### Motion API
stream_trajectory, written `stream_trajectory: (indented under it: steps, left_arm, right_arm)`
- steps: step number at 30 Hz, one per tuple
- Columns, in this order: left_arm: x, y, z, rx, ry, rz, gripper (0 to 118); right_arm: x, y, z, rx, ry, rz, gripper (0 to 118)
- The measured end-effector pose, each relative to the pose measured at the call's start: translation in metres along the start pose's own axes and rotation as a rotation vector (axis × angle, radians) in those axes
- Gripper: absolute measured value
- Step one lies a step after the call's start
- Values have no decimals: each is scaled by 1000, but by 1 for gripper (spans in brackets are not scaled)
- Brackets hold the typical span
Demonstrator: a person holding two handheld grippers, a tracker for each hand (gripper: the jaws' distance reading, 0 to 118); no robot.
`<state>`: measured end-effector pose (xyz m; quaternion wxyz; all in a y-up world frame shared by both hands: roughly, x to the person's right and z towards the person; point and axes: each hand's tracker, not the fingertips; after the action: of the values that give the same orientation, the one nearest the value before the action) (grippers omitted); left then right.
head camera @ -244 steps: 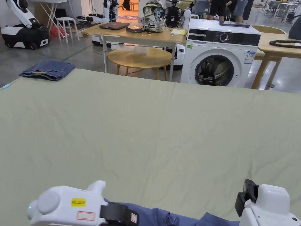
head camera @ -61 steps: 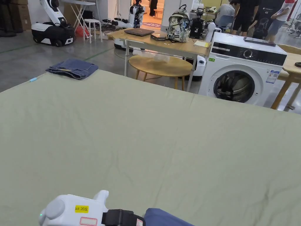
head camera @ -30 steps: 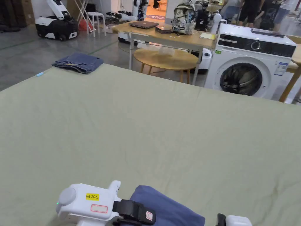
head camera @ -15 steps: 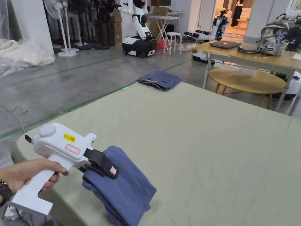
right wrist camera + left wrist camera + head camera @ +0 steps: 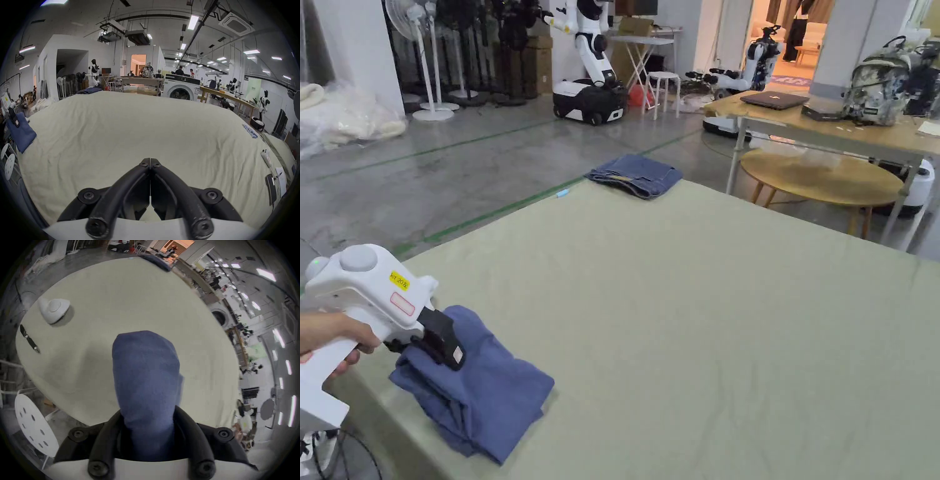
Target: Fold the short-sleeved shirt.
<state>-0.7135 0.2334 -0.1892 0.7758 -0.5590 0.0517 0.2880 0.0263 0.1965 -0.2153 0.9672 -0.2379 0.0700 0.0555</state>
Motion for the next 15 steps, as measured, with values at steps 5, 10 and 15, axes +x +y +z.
stream_trajectory:
  steps: [5, 10, 15]
  left_arm:
    - [0, 4, -9, -14, 72, -2, 17]
    - [33, -18, 5, 11, 153, -44, 57]
    - [24, -16, 24, 31, 211, -65, 73]
  right_arm:
    - [1, 1, 0, 2, -3, 9, 0]
    - [4, 1, -1, 4, -1, 4, 0]
    - [8, 2, 0, 11, 2, -4, 0]
